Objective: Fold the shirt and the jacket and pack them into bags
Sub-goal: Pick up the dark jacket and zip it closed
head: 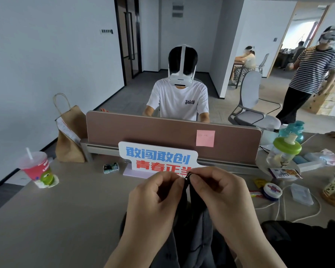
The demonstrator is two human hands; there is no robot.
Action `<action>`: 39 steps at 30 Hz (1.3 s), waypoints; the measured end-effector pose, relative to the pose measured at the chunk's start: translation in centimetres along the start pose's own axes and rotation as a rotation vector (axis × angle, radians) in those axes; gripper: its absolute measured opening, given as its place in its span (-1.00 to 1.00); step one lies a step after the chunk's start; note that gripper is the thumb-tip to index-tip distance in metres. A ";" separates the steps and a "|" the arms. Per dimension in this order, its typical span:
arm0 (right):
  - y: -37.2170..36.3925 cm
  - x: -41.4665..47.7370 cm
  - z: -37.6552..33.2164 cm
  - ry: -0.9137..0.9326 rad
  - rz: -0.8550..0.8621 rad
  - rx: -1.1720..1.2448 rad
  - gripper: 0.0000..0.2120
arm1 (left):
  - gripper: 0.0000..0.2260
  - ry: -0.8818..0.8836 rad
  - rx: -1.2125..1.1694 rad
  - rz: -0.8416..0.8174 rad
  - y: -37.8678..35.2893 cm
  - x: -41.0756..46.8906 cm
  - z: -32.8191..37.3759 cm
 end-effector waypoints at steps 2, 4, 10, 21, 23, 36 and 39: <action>0.0 0.2 0.3 -0.022 -0.006 -0.025 -0.77 | -0.88 -0.006 0.013 0.008 0.0 -0.1 0.0; -0.3 0.2 1.2 -0.073 -0.015 0.069 -0.82 | -0.87 -0.016 0.022 0.028 0.1 -0.2 0.0; -1.6 -0.2 4.0 -0.154 -0.032 0.521 -0.83 | -0.90 -0.010 0.001 0.013 0.0 0.2 -0.2; 0.2 -0.5 3.0 -0.052 0.172 0.362 -0.97 | -0.90 0.027 0.006 -0.020 -0.5 0.3 -1.1; 0.8 -0.7 2.2 -0.026 0.224 0.190 -0.83 | -0.89 0.031 -0.002 -0.011 -0.5 0.3 -1.2; 0.2 -0.5 1.5 0.000 0.139 0.128 -0.78 | -0.87 0.027 -0.035 -0.053 -0.8 0.3 -1.1; 0.3 -0.5 1.8 -0.012 0.139 0.167 -0.79 | -0.87 0.025 -0.025 -0.046 -0.8 0.3 -1.1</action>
Point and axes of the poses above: each hand's wrist, its own x-axis towards the middle knuckle, its own y-axis out of the back of the hand, z = x × y, the point moved 9 cm from there along x, towards the middle knuckle, and after that the axes turned 13 degrees about -z, right-handed, at the moved point
